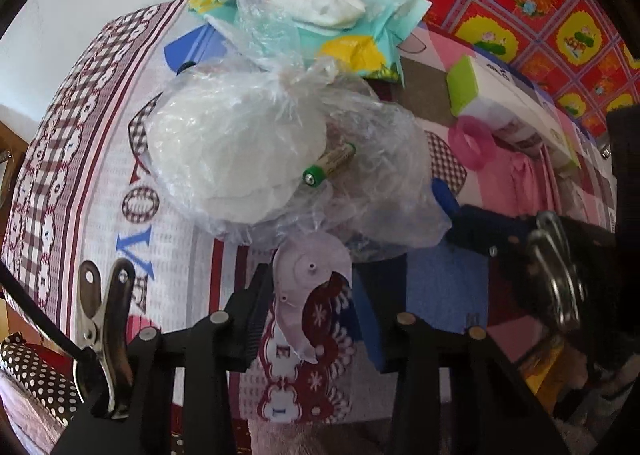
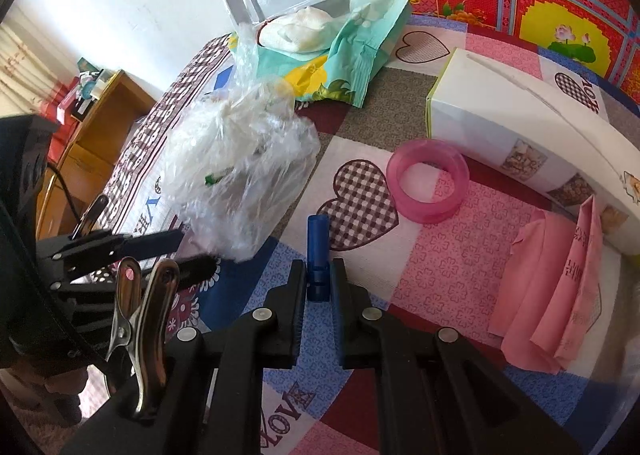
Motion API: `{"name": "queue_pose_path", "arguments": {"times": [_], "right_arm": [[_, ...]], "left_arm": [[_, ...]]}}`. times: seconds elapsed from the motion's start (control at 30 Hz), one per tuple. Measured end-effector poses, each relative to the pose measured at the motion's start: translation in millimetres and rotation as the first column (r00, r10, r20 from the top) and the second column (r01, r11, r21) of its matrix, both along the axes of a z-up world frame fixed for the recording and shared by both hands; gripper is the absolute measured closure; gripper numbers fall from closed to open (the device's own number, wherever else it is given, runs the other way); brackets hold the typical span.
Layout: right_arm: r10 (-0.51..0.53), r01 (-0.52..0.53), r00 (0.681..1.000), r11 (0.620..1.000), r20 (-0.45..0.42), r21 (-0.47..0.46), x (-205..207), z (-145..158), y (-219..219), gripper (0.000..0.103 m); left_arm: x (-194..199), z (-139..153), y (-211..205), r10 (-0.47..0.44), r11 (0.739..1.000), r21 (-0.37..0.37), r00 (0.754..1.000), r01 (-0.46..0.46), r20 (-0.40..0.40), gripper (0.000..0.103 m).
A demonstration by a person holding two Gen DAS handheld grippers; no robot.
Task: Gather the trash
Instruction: 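Close the left gripper on the pink-white plastic piece while the right gripper grasps the blue clothespin, then carry the pink plastic piece and blue clothespin in both grippers to the red bucket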
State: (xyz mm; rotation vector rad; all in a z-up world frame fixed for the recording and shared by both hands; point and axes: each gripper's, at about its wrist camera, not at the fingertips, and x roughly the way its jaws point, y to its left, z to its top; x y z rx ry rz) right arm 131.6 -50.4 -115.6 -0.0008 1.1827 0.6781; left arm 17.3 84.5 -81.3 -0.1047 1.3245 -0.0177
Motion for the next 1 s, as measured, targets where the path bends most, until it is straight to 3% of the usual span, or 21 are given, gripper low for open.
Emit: {"name": "queue_pose_path", "arguments": {"times": [0.17, 0.37, 0.47, 0.57, 1.0], "right_arm": [[-0.003, 0.003, 1.0, 1.0, -0.001, 0.003, 0.3, 0.2, -1.8, 0.091], [-0.004, 0.004, 1.0, 1.0, 0.0, 0.004, -0.3, 0.3, -3.4, 0.091], [-0.003, 0.003, 1.0, 1.0, -0.001, 0.005, 0.2, 0.1, -3.4, 0.091], [-0.003, 0.003, 1.0, 1.0, -0.001, 0.005, 0.2, 0.0, -3.4, 0.091], [0.006, -0.006, 1.0, 1.0, -0.009, 0.019, -6.3, 3.8, -4.5, 0.091]], "left_arm": [[-5.1, -0.7, 0.2, 0.004, 1.0, -0.021, 1.0, -0.004, -0.015, 0.059], [-4.6, -1.6, -1.8, 0.002, 1.0, -0.029, 1.0, -0.002, -0.014, 0.049], [-1.2, -4.0, -13.1, -0.027, 0.999, 0.021, 1.0, 0.027, -0.004, 0.05], [0.8, -4.9, -18.5, -0.035, 0.998, 0.059, 0.999, 0.034, 0.009, 0.062], [-18.5, 14.5, 6.2, 0.014, 1.0, 0.008, 0.999, -0.014, 0.034, 0.062]]}}
